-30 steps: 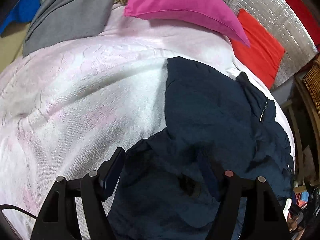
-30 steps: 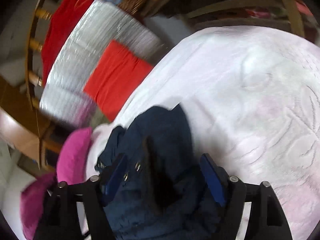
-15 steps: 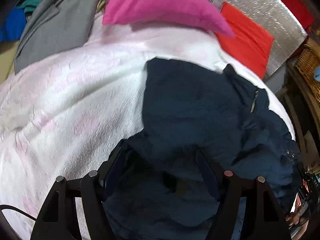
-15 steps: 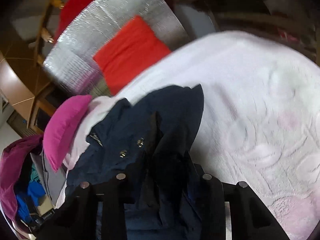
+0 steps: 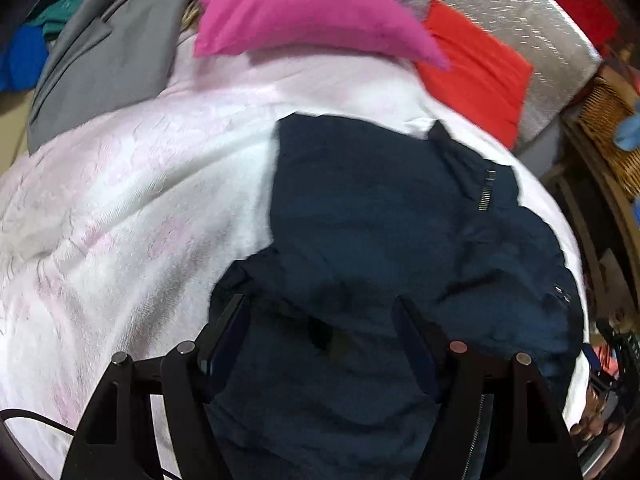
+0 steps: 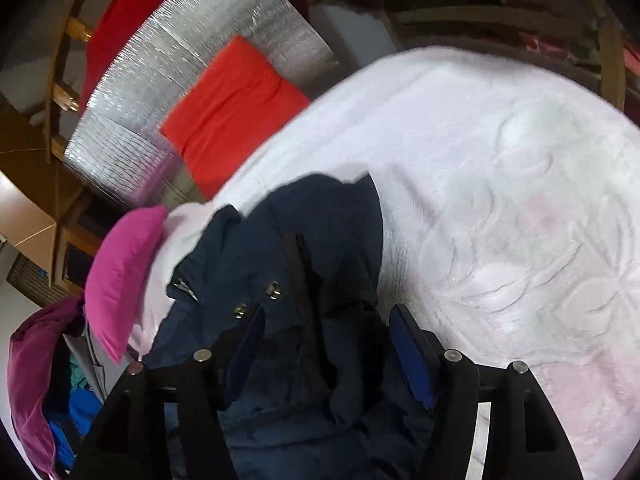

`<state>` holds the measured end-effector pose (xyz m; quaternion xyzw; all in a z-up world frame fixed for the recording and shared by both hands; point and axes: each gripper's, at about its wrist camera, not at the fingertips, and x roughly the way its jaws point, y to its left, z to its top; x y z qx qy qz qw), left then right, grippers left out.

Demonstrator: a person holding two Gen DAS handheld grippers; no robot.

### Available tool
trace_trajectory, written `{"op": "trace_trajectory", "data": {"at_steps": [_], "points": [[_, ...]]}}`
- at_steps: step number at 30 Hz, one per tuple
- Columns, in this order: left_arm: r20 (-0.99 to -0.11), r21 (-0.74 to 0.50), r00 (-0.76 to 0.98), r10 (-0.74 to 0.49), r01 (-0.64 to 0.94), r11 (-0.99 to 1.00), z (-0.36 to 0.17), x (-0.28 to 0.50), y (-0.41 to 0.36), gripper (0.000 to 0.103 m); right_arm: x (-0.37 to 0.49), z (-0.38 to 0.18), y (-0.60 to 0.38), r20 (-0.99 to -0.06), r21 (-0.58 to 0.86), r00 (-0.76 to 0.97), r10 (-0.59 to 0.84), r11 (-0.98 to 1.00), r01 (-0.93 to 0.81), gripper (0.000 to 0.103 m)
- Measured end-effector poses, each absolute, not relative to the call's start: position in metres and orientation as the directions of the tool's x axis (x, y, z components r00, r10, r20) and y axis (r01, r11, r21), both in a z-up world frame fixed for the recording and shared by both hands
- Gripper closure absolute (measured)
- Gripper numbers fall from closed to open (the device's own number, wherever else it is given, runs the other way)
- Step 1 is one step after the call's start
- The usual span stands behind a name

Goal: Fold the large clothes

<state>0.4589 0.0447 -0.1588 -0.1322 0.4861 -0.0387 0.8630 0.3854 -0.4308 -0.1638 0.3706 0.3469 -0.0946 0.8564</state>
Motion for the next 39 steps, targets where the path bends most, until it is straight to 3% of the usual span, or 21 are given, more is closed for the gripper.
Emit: {"op": "trace_trajectory", "data": {"at_steps": [4, 8, 12, 17, 28, 29, 31, 32, 34, 37, 39], "points": [[-0.799, -0.305, 0.546, -0.252, -0.006, 0.952, -0.15, 0.447, 0.031, 0.029, 0.363, -0.147, -0.424, -0.633, 0.586, 0.766, 0.117, 0.718, 0.374, 0.035], [-0.784, -0.401, 0.511, -0.353, 0.018, 0.916, -0.156, 0.441, 0.016, 0.029, 0.348, -0.146, -0.405, -0.588, 0.68, 0.764, 0.264, 0.672, 0.292, 0.03], [-0.8, -0.449, 0.446, -0.402, 0.0, 0.893, -0.17, 0.446, 0.0, 0.028, 0.355, -0.172, -0.381, -0.546, 0.788, 0.707, 0.45, 0.562, 0.252, 0.029], [-0.806, -0.506, 0.388, -0.447, -0.06, 0.86, -0.185, 0.456, -0.008, 0.027, 0.376, -0.215, -0.358, -0.517, 0.853, 0.634, 0.575, 0.411, 0.323, 0.029], [-0.691, -0.654, 0.509, -0.513, -0.141, 0.743, -0.188, 0.475, 0.015, 0.028, 0.406, -0.237, -0.366, -0.49, 0.865, 0.734, 0.469, 0.365, 0.344, 0.03], [-0.684, -0.658, 0.527, -0.505, -0.146, 0.738, -0.188, 0.477, 0.018, 0.03, 0.407, -0.236, -0.367, -0.498, 0.857, 0.738, 0.455, 0.385, 0.341, 0.034], [-0.686, -0.658, 0.532, -0.497, -0.162, 0.735, -0.19, 0.48, 0.022, 0.056, 0.408, -0.234, -0.367, -0.539, 0.823, 0.735, 0.411, 0.442, 0.356, 0.049], [-0.691, -0.656, 0.529, -0.492, -0.172, 0.735, -0.194, 0.481, 0.023, 0.062, 0.408, -0.234, -0.367, -0.558, 0.806, 0.729, 0.395, 0.466, 0.364, 0.057], [-0.697, -0.654, 0.524, -0.49, -0.183, 0.734, -0.201, 0.482, 0.025, 0.076, 0.408, -0.234, -0.367, -0.571, 0.791, 0.727, 0.381, 0.491, 0.364, 0.059], [-0.695, -0.647, 0.536, -0.479, -0.175, 0.742, -0.201, 0.479, 0.024, 0.086, 0.407, -0.223, -0.36, -0.581, 0.767, 0.732, 0.356, 0.54, 0.346, 0.064], [-0.686, -0.643, 0.55, -0.477, -0.151, 0.751, -0.193, 0.475, 0.021, 0.088, 0.402, -0.208, -0.358, -0.562, 0.757, 0.76, 0.326, 0.573, 0.314, 0.066]]}}
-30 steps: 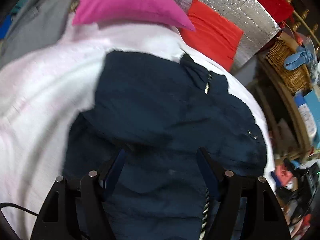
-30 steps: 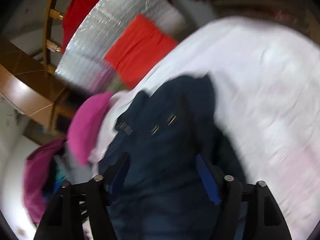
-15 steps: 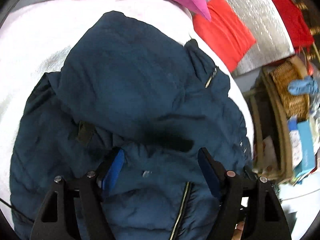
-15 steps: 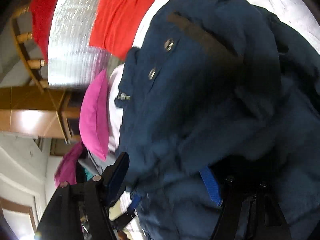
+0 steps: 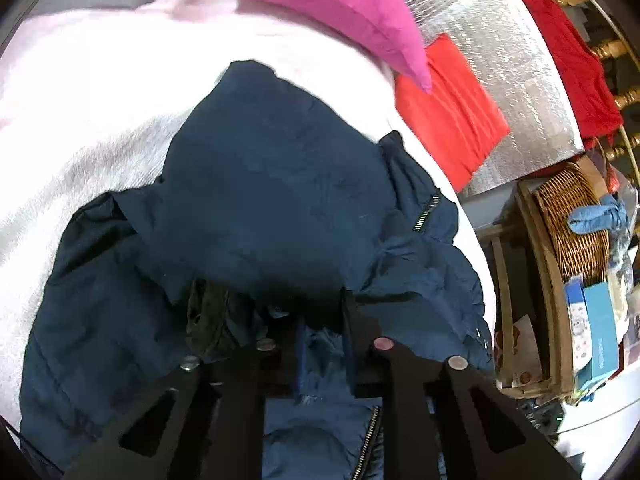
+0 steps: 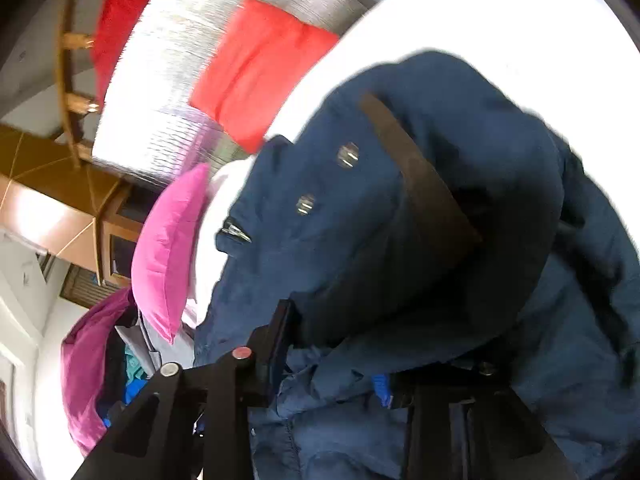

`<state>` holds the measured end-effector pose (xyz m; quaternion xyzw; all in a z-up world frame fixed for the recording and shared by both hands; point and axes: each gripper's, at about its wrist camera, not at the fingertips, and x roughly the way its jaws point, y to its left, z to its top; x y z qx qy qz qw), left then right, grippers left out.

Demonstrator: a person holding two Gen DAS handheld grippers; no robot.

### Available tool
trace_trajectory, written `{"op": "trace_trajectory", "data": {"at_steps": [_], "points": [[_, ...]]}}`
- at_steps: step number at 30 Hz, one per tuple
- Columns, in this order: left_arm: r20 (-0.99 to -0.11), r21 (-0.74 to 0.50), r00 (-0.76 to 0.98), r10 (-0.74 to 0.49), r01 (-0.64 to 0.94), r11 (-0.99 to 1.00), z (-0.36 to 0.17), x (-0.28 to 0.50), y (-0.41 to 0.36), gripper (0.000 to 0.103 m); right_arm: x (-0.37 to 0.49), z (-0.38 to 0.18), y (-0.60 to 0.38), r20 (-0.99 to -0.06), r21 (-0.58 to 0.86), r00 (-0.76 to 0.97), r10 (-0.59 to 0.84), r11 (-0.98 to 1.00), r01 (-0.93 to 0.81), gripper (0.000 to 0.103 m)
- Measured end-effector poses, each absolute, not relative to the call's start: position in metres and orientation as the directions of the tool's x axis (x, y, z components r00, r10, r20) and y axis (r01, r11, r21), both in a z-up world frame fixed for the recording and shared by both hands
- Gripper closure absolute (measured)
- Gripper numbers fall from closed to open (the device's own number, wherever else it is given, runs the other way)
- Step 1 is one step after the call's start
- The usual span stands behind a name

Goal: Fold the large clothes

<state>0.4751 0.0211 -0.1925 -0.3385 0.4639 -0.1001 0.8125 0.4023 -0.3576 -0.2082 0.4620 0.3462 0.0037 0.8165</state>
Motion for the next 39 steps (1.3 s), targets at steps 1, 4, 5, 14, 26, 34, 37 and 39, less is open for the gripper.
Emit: {"op": "trace_trajectory", "data": {"at_steps": [1, 4, 5, 14, 26, 34, 37, 39], "points": [[-0.678, -0.642, 0.557, -0.479, -0.133, 0.755, -0.186, 0.471, 0.02, 0.088, 0.401, -0.198, -0.355, -0.54, 0.759, 0.781, 0.314, 0.583, 0.29, 0.066], [-0.694, -0.603, 0.555, -0.459, -0.098, 0.792, -0.176, 0.462, 0.014, 0.088, 0.395, -0.181, -0.356, -0.518, 0.742, 0.806, 0.286, 0.618, 0.258, 0.066], [-0.713, -0.583, 0.539, -0.449, -0.099, 0.807, -0.177, 0.461, 0.014, 0.088, 0.394, -0.182, -0.357, -0.527, 0.736, 0.802, 0.282, 0.622, 0.265, 0.066], [-0.802, -0.531, 0.392, -0.451, -0.122, 0.838, -0.201, 0.466, 0.013, 0.072, 0.399, -0.215, -0.373, -0.626, 0.748, 0.681, 0.379, 0.538, 0.388, 0.044], [-0.743, -0.56, 0.447, -0.499, -0.006, 0.828, -0.149, 0.423, 0.046, 0.055, 0.342, -0.167, -0.408, -0.604, 0.725, 0.672, 0.429, 0.646, 0.239, 0.041], [-0.719, -0.49, 0.597, -0.357, -0.071, 0.869, -0.15, 0.446, 0.055, 0.044, 0.366, -0.148, -0.375, -0.538, 0.675, 0.777, 0.327, 0.719, 0.165, 0.043], [-0.77, -0.451, 0.561, -0.303, -0.142, 0.881, -0.173, 0.466, 0.059, 0.044, 0.384, -0.16, -0.367, -0.581, 0.625, 0.766, 0.274, 0.753, 0.204, 0.049], [-0.831, -0.402, 0.489, -0.267, -0.194, 0.895, -0.192, 0.476, 0.062, 0.044, 0.393, -0.176, -0.367, -0.631, 0.589, 0.737, 0.243, 0.768, 0.251, 0.052]]}}
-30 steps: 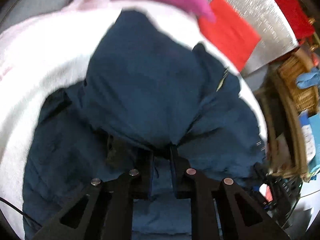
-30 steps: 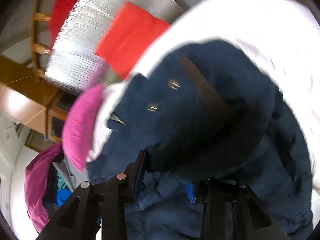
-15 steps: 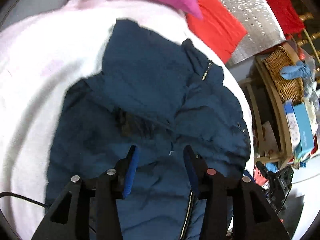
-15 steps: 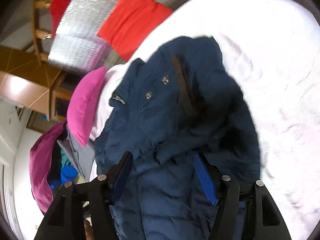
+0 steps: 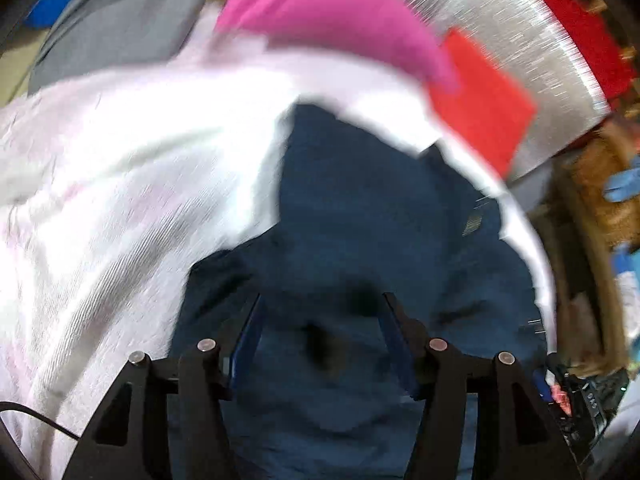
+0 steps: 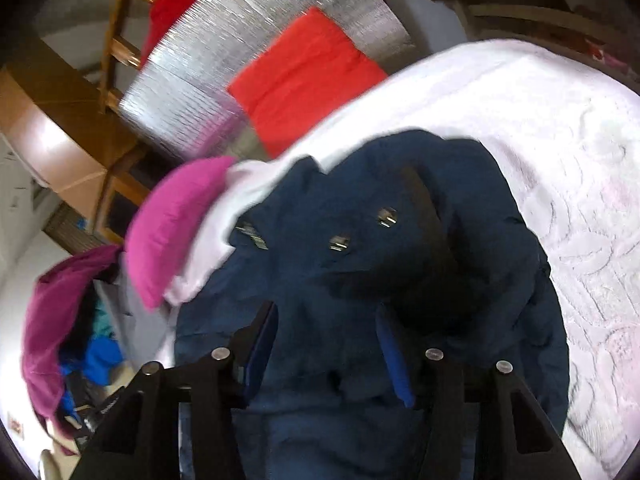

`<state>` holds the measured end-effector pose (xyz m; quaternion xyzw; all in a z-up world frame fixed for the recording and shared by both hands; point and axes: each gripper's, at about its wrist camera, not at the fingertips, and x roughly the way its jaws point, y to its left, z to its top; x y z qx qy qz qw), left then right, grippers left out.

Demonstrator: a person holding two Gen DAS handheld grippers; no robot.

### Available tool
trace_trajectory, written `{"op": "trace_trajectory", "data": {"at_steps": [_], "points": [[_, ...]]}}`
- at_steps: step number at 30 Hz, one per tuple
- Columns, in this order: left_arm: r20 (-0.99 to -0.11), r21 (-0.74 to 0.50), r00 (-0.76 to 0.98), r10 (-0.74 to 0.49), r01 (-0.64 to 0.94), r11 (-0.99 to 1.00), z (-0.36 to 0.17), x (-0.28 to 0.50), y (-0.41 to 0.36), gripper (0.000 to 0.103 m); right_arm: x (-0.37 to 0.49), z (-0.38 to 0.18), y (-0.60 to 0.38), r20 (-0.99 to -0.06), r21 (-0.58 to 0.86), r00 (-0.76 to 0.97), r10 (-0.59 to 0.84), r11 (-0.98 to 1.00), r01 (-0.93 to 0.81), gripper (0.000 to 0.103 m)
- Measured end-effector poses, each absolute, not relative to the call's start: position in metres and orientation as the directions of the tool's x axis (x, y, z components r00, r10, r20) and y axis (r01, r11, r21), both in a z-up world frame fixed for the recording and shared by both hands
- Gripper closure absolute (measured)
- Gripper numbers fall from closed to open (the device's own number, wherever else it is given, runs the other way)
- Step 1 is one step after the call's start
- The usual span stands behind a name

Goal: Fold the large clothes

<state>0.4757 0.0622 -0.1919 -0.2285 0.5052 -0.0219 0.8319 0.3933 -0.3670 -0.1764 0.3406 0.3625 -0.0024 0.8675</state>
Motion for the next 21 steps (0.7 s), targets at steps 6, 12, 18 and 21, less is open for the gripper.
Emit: {"op": "trace_trajectory", "data": {"at_steps": [6, 12, 18, 21], "points": [[-0.829, -0.416, 0.479, -0.287, -0.186, 0.89, -0.191, 0.479, 0.063, 0.044, 0.406, -0.2, -0.373, -0.711, 0.561, 0.661, 0.241, 0.761, 0.326, 0.071], [-0.771, -0.413, 0.56, -0.304, -0.076, 0.907, -0.159, 0.464, 0.034, 0.044, 0.396, -0.173, -0.359, -0.6, 0.624, 0.745, 0.292, 0.753, 0.208, 0.069], [-0.802, -0.361, 0.503, -0.322, 0.021, 0.932, -0.175, 0.467, -0.013, 0.043, 0.408, -0.189, -0.32, -0.664, 0.574, 0.658, 0.355, 0.806, 0.144, 0.069], [-0.844, -0.307, 0.458, -0.278, 0.012, 0.952, -0.194, 0.474, -0.023, 0.043, 0.415, -0.201, -0.313, -0.713, 0.54, 0.608, 0.349, 0.827, 0.158, 0.069]]}}
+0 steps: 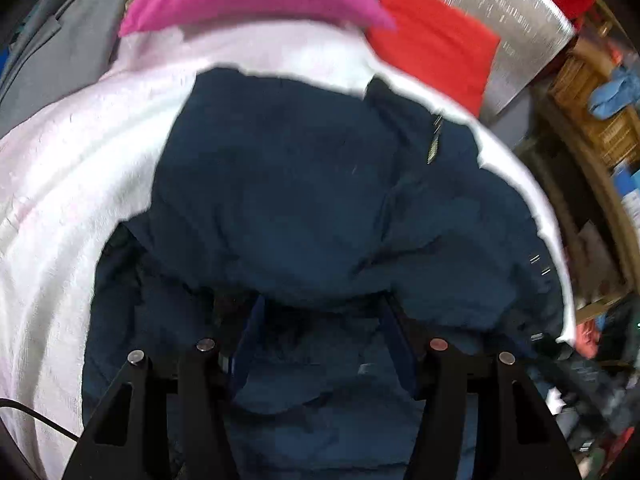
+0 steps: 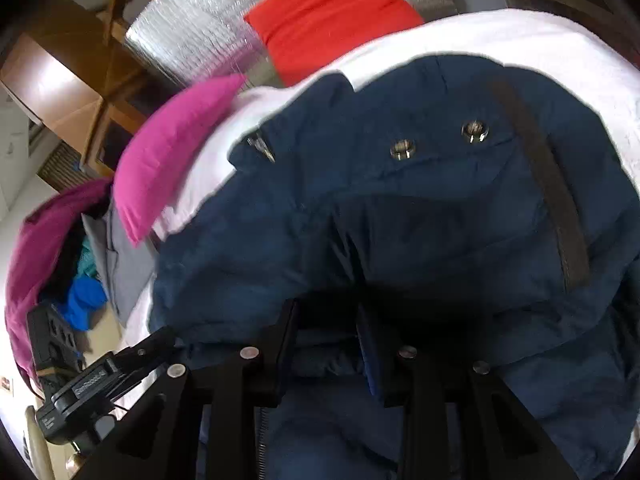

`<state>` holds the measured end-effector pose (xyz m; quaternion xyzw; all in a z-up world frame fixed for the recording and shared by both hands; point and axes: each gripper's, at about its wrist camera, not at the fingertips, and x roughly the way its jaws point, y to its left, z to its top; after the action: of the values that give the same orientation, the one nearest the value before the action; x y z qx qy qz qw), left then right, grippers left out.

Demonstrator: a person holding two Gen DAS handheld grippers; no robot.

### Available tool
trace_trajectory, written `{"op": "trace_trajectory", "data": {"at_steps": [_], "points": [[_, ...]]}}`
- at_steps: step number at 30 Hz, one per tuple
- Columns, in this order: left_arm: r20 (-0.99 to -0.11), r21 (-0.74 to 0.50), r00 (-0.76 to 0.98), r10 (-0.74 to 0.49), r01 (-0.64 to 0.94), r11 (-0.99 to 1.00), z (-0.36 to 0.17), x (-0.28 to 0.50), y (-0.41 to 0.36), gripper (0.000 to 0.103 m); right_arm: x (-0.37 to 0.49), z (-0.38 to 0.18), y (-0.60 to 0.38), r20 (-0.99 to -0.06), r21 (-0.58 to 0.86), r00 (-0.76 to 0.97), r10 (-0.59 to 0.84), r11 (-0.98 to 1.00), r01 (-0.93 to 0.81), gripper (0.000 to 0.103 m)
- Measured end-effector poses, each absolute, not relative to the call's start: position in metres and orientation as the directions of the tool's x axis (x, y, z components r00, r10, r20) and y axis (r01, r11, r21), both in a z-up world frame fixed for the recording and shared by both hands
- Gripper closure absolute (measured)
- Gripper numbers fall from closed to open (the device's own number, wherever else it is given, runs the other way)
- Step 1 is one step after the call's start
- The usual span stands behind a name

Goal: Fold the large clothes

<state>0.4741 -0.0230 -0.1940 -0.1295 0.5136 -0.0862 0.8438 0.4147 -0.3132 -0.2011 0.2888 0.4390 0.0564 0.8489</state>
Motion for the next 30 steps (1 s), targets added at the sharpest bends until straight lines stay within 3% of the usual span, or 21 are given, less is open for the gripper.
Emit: {"op": "trace_trajectory", "data": {"at_steps": [4, 10, 17, 30], "points": [[-0.835, -0.332, 0.46, -0.301, 0.016, 0.943, -0.19, 0.475, -0.019, 0.043, 0.407, -0.188, -0.331, -0.683, 0.583, 0.63, 0.369, 0.795, 0.166, 0.069], [-0.776, -0.402, 0.544, -0.32, -0.035, 0.915, -0.159, 0.469, 0.016, 0.042, 0.383, -0.162, -0.396, -0.575, 0.656, 0.774, 0.265, 0.715, 0.243, 0.069], [-0.851, -0.305, 0.495, -0.175, -0.194, 0.933, -0.188, 0.476, 0.057, 0.041, 0.393, -0.209, -0.438, -0.675, 0.66, 0.69, 0.26, 0.632, 0.407, 0.07], [-0.825, -0.326, 0.542, -0.163, -0.221, 0.919, -0.169, 0.469, 0.081, 0.041, 0.37, -0.175, -0.457, -0.555, 0.725, 0.807, 0.202, 0.593, 0.35, 0.069]]}}
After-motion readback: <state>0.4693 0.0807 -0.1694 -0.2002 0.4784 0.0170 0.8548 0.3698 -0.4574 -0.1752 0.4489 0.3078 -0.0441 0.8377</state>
